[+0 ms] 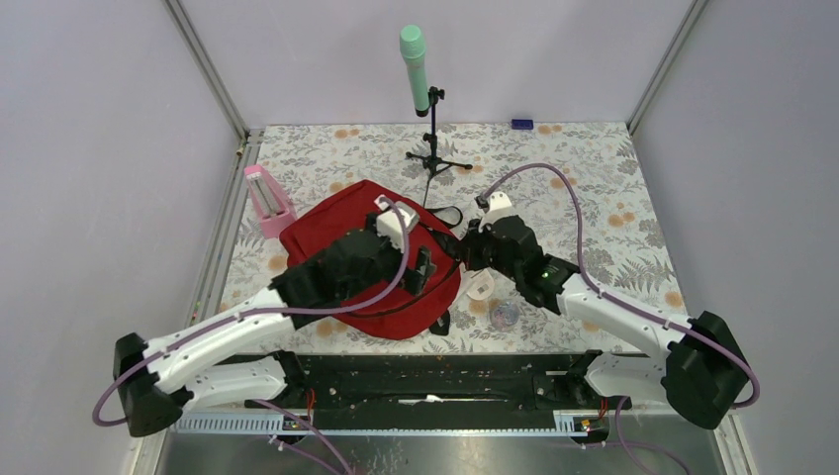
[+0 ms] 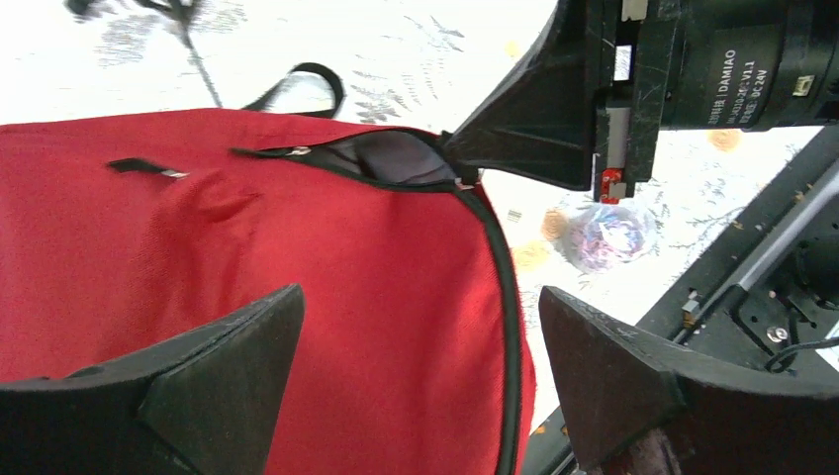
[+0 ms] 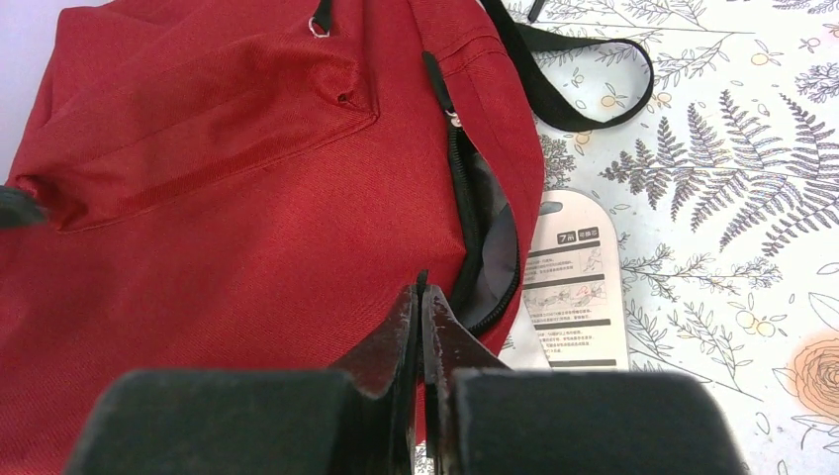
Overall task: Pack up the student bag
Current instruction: Zip the student bag at the center of the board.
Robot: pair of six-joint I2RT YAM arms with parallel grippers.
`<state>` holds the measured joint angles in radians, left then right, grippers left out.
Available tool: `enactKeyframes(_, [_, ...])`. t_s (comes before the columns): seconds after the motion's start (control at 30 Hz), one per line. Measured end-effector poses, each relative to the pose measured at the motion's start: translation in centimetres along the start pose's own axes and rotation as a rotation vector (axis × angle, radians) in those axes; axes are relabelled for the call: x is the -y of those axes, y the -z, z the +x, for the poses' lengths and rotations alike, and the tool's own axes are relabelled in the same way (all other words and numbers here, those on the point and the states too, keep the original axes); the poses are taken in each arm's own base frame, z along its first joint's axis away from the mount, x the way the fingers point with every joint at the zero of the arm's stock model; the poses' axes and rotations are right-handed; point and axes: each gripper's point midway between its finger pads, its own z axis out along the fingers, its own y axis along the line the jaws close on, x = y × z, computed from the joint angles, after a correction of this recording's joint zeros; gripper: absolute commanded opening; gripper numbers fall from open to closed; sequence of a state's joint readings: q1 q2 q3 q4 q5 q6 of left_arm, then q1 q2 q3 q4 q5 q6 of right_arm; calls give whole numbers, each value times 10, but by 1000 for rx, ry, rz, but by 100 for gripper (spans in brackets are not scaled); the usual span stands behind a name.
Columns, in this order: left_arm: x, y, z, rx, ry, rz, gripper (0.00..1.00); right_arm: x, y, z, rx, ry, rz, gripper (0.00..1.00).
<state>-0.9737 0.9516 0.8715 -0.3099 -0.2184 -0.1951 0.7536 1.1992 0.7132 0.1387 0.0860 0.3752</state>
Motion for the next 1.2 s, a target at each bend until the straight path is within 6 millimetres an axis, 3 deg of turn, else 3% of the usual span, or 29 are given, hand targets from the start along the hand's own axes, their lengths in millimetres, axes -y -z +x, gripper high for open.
enactKeyframes(0.23, [27,-44,27,-99,44,87,94,2,8,-3,16,-5,5,0])
enactKeyframes(0.63, [47,-73,69,-213,5,84,92,9,9,7,1,-29,33,0])
enactKeyframes(0.7, [48,-79,77,-233,-15,67,80,8,9,7,3,-33,31,0])
enactKeyframes(0.87, [45,-90,92,-271,-40,26,24,9,15,5,18,-43,33,0])
enactKeyframes(0.93, [42,-91,93,-271,-50,11,11,11,18,4,23,-44,40,0])
enactKeyframes(1.03, [39,-92,91,-261,-49,-5,1,14,20,5,26,-45,56,0])
enactKeyframes(1.2, [38,-85,91,-235,-48,4,0,22,20,4,39,-44,99,0])
